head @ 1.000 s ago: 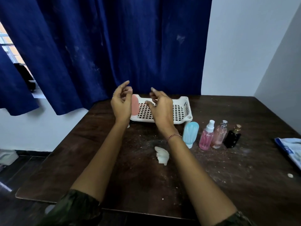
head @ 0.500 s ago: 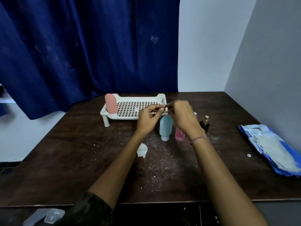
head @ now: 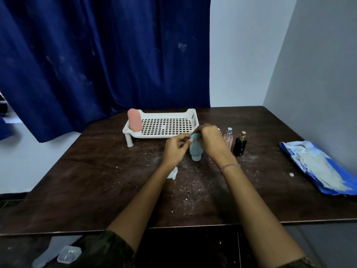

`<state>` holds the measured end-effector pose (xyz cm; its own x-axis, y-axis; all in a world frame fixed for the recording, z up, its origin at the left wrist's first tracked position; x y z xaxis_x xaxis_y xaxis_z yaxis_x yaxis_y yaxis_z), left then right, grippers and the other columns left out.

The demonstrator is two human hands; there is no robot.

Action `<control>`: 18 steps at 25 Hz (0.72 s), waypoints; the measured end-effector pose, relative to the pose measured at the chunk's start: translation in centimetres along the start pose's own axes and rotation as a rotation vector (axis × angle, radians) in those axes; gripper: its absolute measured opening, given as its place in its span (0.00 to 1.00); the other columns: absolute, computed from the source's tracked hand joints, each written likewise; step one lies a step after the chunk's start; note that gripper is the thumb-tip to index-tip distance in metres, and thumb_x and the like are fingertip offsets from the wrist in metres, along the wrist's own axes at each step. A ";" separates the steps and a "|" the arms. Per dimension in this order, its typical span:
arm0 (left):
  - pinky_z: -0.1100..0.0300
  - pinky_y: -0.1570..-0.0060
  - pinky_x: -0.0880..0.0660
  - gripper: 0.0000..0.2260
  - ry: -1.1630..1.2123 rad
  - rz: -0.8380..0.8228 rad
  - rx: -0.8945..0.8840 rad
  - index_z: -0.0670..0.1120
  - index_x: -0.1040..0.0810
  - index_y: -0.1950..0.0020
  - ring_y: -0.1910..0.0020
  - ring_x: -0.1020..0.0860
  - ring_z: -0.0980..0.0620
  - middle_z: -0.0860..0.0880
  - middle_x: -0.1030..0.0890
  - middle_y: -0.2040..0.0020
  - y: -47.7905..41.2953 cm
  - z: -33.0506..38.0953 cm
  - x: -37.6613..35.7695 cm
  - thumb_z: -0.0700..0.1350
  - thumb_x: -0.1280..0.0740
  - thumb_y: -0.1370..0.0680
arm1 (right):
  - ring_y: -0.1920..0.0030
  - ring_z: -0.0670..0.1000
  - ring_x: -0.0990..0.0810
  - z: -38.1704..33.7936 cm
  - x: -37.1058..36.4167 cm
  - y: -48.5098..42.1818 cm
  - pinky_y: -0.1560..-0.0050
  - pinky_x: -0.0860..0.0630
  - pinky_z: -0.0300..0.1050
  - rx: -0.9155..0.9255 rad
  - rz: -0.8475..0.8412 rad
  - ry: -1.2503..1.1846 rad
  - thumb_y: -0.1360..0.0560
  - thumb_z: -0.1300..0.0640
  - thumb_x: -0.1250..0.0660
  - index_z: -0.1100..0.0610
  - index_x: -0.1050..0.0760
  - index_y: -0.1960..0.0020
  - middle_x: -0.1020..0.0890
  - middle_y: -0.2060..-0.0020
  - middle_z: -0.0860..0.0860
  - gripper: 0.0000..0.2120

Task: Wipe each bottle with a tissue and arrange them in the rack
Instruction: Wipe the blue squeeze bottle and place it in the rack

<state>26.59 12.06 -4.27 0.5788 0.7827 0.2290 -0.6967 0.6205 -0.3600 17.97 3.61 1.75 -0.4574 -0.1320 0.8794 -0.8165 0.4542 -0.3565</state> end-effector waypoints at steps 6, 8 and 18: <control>0.52 0.48 0.21 0.09 -0.021 0.132 -0.028 0.39 0.20 0.46 0.51 0.19 0.50 0.45 0.17 0.51 1.1 -0.1 2.9 0.41 0.32 0.24 | 0.48 0.55 0.21 -1.9 -0.2 0.2 0.44 0.26 0.45 0.106 0.099 -0.219 0.28 0.68 0.35 0.61 0.21 0.46 0.20 0.47 0.57 0.12; 0.49 0.49 0.21 0.10 0.009 0.193 -0.010 0.39 0.21 0.45 0.51 0.19 0.50 0.46 0.17 0.50 1.8 -0.4 3.8 0.42 0.32 0.24 | 0.50 0.52 0.21 -2.3 -0.8 0.6 0.45 0.25 0.42 0.097 0.156 -0.371 0.29 0.67 0.32 0.60 0.21 0.45 0.19 0.47 0.55 0.13; 0.64 0.54 0.21 0.06 0.258 0.244 0.077 0.43 0.21 0.52 0.56 0.19 0.58 0.48 0.18 0.56 3.1 -2.3 6.0 0.36 0.30 0.27 | 0.50 0.45 0.20 -0.9 -6.5 3.6 0.48 0.24 0.36 0.043 0.294 -0.743 0.30 0.66 0.28 0.57 0.21 0.49 0.19 0.51 0.50 0.11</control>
<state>28.88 18.52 -6.10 0.4727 0.8761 -0.0947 -0.8517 0.4267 -0.3042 18.37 6.92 -4.99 -0.7585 -0.5718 0.3125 -0.6321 0.5290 -0.5663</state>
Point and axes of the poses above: each hand's wrist, its own y-axis away from the middle knuckle, its own x-axis out of the back of the hand, z = x × y, the point moved 5 cm from there along -y, towards the middle knuckle
